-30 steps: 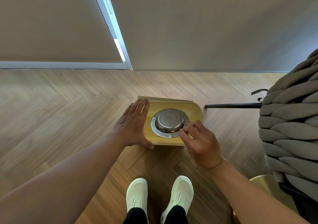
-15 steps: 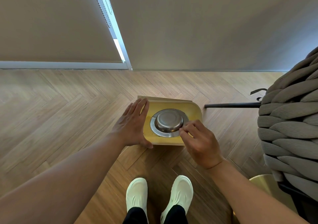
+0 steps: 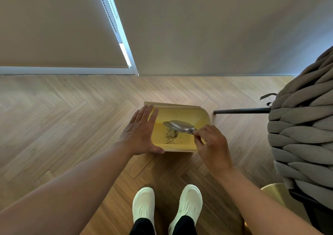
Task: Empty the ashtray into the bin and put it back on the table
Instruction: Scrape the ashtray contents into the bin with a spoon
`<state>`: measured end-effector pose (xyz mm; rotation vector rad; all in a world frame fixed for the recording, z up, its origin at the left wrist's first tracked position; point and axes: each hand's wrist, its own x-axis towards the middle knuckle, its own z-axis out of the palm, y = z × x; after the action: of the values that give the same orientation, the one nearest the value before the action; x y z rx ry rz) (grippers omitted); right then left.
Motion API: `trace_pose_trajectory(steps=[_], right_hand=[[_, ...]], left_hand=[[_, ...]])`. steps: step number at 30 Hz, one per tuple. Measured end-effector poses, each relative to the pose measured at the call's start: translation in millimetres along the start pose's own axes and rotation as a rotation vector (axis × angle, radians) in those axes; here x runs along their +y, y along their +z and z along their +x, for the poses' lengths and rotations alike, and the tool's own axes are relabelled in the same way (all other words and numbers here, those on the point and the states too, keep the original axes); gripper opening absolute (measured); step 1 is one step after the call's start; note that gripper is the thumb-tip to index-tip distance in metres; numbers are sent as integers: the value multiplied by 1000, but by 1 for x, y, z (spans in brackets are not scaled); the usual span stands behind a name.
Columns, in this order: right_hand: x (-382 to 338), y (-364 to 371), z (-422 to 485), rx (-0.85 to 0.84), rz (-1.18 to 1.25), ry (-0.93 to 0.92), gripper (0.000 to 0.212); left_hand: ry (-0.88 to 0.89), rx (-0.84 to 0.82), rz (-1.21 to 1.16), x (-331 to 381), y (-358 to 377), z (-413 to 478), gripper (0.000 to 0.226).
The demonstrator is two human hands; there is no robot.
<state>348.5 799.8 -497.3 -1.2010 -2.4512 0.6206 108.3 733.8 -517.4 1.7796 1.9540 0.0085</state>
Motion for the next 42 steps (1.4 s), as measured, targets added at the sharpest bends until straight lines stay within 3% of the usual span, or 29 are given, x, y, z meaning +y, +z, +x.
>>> trace_pose_trajectory(steps=[10, 17, 28, 42], right_hand=[[6, 6, 13, -16, 392, 620, 12], [9, 9, 22, -45, 532, 826, 14], [7, 8, 24, -127, 867, 979, 14], [3, 7, 27, -217, 1021, 1056, 20]], left_hand=[[12, 37, -30, 9, -4, -3, 127], [23, 12, -60, 13, -7, -6, 122], [15, 50, -94, 12, 0, -5, 127], [17, 107, -153, 15, 3, -3, 123]])
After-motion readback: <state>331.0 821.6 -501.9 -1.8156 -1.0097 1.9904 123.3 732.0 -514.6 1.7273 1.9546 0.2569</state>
